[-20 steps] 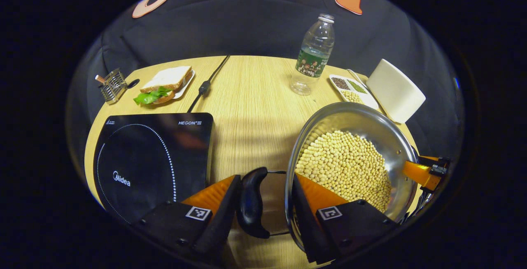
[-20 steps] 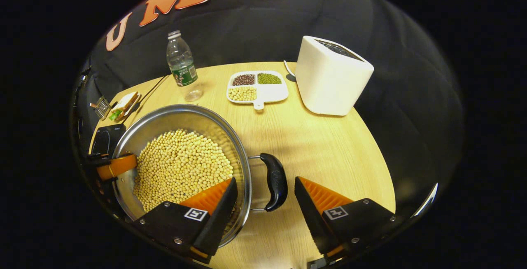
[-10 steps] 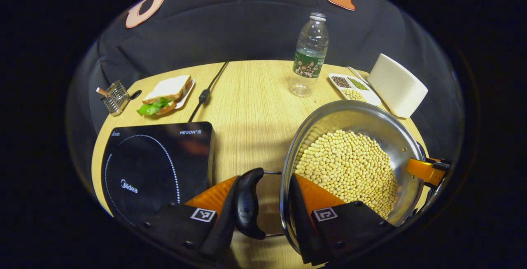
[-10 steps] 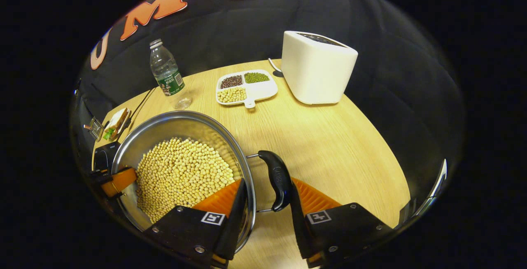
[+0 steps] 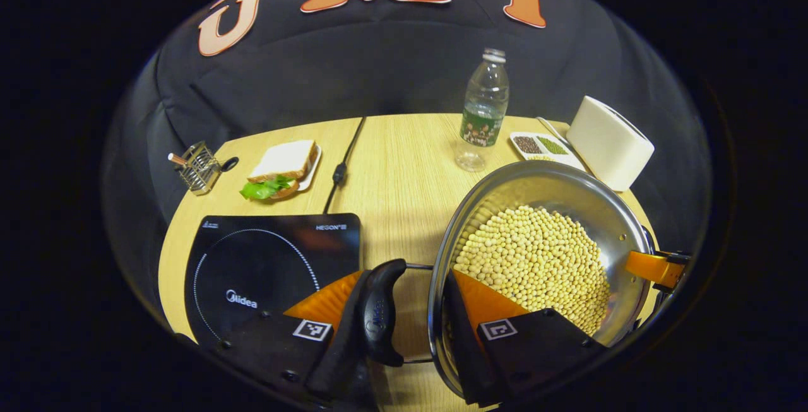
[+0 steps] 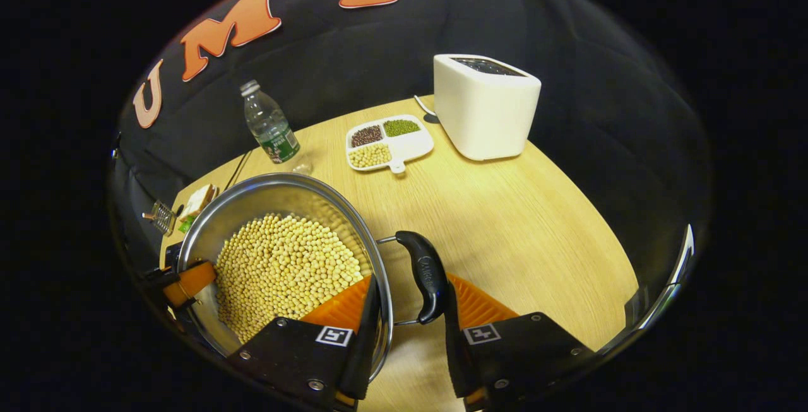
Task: First push the handle of the pot to place it horizontally, then grasp the pot with both hands and set it on the induction cooktop.
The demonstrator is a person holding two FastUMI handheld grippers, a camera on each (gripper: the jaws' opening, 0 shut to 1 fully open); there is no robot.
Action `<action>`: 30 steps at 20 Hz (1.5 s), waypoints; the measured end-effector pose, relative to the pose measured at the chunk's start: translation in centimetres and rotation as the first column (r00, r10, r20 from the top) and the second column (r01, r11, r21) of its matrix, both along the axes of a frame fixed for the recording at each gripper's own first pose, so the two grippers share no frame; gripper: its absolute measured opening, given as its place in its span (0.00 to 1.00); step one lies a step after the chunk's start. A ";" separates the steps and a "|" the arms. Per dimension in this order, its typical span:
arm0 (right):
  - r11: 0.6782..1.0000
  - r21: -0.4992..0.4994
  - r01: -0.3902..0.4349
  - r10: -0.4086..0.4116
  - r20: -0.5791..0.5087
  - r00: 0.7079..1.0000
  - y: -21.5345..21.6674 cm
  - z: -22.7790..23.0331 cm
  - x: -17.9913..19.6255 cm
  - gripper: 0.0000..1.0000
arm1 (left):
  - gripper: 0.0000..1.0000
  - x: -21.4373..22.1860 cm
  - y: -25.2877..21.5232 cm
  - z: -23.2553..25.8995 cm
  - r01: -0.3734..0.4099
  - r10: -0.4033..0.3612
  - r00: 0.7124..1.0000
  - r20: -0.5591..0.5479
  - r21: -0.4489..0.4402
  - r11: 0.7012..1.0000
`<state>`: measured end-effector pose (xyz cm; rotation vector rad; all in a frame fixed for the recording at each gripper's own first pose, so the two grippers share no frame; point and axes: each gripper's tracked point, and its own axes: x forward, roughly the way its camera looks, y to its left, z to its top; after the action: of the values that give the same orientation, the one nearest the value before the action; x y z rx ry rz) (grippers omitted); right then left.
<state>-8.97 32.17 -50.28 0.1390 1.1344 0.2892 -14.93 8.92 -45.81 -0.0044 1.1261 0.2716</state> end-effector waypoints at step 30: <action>0.943 0.147 -0.299 0.270 0.187 0.944 1.2 -2.8 5.2 0.46 | 0.71 -3.1 10.6 17.5 -0.279 0.260 0.951 0.166 0.108 0.954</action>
<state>-3.72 33.41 -53.05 0.1012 0.9623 0.6487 -18.07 19.51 -28.36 -0.0629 0.9550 0.5809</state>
